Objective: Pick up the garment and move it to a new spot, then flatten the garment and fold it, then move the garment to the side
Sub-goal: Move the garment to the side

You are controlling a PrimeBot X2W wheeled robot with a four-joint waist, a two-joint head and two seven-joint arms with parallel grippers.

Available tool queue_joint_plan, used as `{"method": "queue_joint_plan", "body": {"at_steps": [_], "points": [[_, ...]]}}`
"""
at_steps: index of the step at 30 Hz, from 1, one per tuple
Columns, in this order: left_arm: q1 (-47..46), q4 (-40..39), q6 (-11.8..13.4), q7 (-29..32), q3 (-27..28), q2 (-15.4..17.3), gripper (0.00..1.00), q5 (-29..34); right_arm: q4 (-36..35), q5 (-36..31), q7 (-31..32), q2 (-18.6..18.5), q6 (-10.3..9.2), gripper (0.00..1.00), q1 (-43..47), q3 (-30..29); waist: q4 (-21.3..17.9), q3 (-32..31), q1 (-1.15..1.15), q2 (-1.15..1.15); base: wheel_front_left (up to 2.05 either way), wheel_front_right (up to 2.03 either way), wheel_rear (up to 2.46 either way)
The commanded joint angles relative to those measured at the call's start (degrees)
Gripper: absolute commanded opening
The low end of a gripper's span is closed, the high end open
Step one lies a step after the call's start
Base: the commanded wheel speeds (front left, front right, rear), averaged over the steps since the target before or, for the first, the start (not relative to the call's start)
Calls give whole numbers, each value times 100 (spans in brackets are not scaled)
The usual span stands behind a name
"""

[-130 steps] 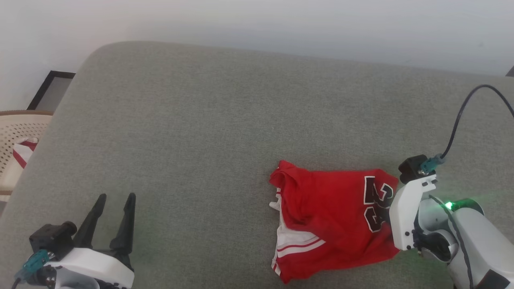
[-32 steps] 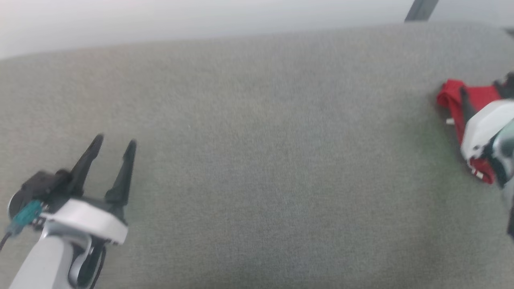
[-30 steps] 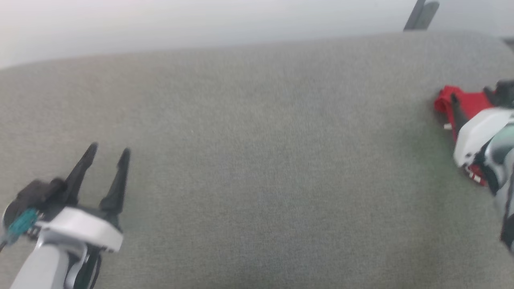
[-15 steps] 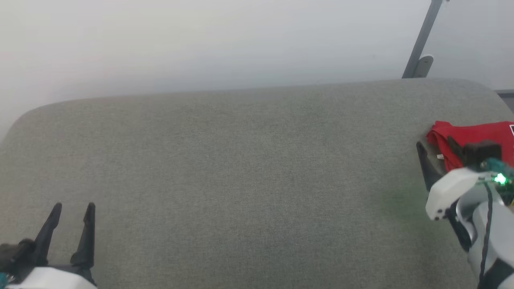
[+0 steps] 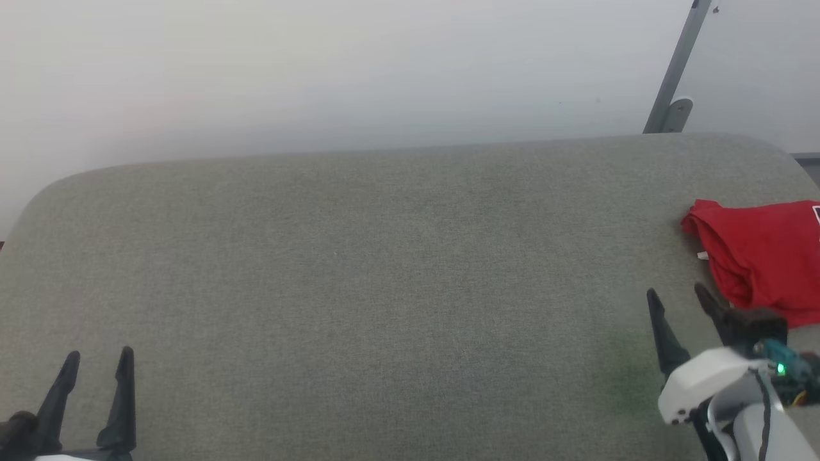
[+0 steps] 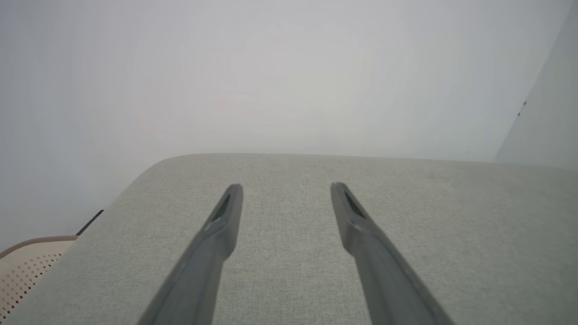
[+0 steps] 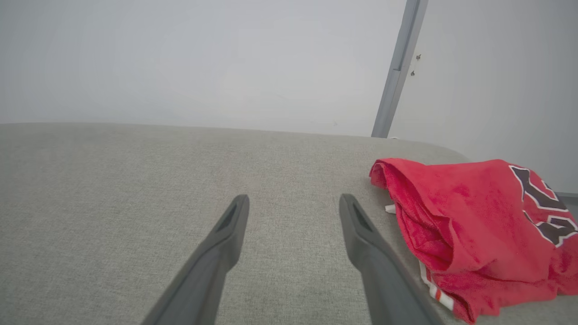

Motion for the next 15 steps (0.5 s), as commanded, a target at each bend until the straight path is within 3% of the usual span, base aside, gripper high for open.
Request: {"method": "queue_joint_plan", "body": {"at_steps": [1,15], "points": [[54,-39,-8,-21,50,-17,100,-8,-152,-94,-24,66,-1,100,176,-71,-3,-6,0,0,0,0,0],[136,-21,-9,-21,71,9,100,-10,-702,-353,-26,564,-1,100,847,-396,-90,4,0,0,0,0,0]]}}
